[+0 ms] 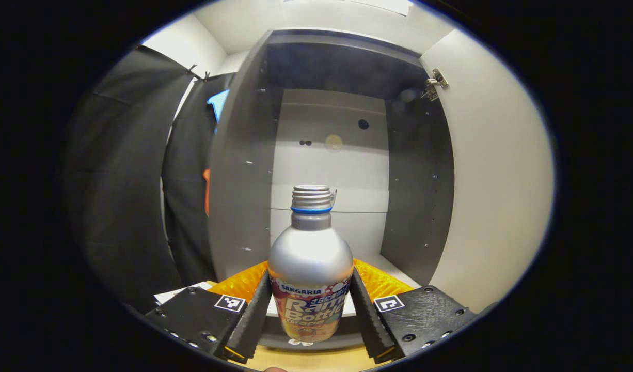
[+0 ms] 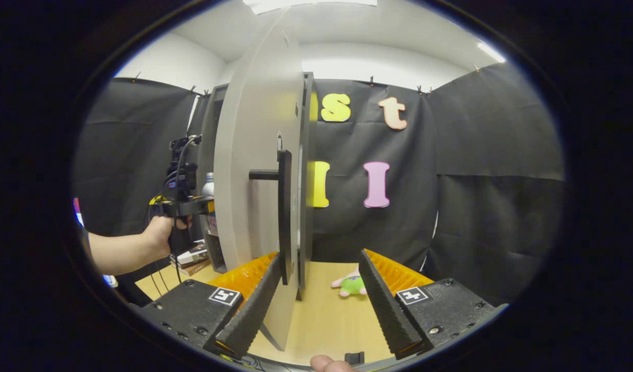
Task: Open the cabinet door with the right hand, grasp the bottle in the cabinet with the left hand and place it on the coaster, then close the cabinet door with the right hand.
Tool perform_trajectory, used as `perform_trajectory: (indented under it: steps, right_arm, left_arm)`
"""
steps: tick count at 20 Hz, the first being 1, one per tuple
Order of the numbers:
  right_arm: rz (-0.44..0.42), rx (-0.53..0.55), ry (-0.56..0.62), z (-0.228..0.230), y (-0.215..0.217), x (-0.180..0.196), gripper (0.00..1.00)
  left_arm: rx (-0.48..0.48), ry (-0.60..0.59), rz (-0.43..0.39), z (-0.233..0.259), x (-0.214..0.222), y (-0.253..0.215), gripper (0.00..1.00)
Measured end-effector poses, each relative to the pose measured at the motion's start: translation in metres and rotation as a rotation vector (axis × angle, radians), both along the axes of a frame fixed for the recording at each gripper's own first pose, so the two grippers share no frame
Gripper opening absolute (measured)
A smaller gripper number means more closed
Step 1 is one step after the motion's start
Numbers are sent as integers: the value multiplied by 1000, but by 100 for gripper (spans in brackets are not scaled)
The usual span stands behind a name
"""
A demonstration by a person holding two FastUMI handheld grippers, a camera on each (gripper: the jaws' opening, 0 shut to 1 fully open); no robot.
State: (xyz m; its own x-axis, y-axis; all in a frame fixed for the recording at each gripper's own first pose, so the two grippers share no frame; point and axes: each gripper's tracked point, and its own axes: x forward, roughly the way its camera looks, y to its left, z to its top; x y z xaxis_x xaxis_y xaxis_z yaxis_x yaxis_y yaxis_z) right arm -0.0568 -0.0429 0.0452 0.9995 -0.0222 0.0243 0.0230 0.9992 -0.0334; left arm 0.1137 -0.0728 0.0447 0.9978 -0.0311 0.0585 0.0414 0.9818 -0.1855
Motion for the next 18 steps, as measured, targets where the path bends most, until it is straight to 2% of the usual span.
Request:
perform_trajectory:
  steps: [1, 3, 5, 6, 7, 11, 16, 18]
  right_arm:
    - [7, 7, -2, 0, 1, 0, 95]
    - [19, 29, -2, -1, 3, 3, 95]
    - [30, 53, 2, -2, 3, 3, 95]
    - [31, 69, 5, -3, 2, 3, 95]
    - [31, 80, 7, -3, 2, 3, 95]
    - [28, 102, 28, -4, 4, 3, 95]
    - [33, 70, 69, -4, 11, 1, 95]
    - [25, 35, 76, -3, 9, -1, 95]
  left_arm:
    - [10, 5, 18, -6, -10, 7, 75]
    - [40, 13, 61, -21, -32, 25, 75]
    - [70, 16, 58, -37, -49, 31, 75]
    - [80, 24, 59, -46, -55, 32, 85]
    - [82, 32, 55, -54, -62, 32, 75]
    - [70, 52, 27, -83, -90, 30, 76]
    - [178, 65, 60, -125, -119, 36, 75]
    - [186, 59, 54, -144, -131, 31, 76]
